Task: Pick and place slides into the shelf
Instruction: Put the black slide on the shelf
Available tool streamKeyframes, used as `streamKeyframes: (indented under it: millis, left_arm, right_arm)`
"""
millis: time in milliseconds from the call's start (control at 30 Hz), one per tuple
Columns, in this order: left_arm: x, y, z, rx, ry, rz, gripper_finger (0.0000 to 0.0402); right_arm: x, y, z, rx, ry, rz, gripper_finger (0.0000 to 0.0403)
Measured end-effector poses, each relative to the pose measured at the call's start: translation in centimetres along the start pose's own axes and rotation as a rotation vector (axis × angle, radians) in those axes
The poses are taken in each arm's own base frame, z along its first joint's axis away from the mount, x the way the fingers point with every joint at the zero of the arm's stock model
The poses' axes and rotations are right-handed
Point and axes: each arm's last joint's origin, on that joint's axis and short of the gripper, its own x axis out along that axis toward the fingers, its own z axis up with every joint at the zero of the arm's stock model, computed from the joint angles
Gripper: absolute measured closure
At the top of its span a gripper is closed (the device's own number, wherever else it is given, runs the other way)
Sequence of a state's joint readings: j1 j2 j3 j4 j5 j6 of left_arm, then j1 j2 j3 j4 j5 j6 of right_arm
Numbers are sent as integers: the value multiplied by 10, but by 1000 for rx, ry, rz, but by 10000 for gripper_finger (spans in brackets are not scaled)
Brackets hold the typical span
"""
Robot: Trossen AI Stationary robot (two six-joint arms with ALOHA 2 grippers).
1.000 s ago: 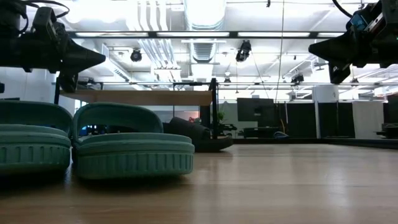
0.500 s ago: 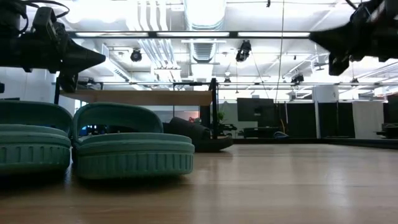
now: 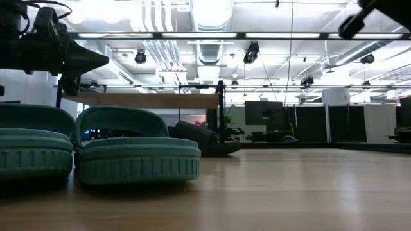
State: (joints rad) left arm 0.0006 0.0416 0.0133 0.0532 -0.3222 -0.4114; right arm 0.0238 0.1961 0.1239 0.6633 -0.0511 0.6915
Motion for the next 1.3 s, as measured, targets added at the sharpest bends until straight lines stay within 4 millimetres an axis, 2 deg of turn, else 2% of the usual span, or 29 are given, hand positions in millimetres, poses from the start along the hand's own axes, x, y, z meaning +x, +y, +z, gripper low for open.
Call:
streamKeyframes:
  millis: [233, 333, 467, 567, 933, 1100, 1200, 1300]
  left_arm:
    - [0, 0, 0, -1, 0, 0, 402]
    - [0, 0, 0, 0, -1, 0, 402]
    - [0, 0, 0, -1, 0, 0, 402]
    - [0, 0, 0, -1, -1, 0, 402]
    - [0, 0, 0, -1, -1, 0, 402]
    - [0, -1, 1, -8, -19, -6, 402]
    - [0, -3, 7, -109, -69, -34, 402]
    - [-1, -6, 15, -279, -140, -81, 402]
  right_arm:
    - [52, 2, 5, -112, 317, -191, 394]
    - [71, 3, 8, -94, 463, -301, 394]
    - [98, 9, 18, 2, 558, -409, 394]
    - [117, 13, 24, -46, 611, -430, 394]
    - [191, 40, 68, -121, 449, -419, 394]
    - [216, 52, 86, -267, 405, -383, 394]
    - [226, 56, 94, -304, 367, -398, 394]
    - [234, 56, 97, -261, 328, -429, 394]
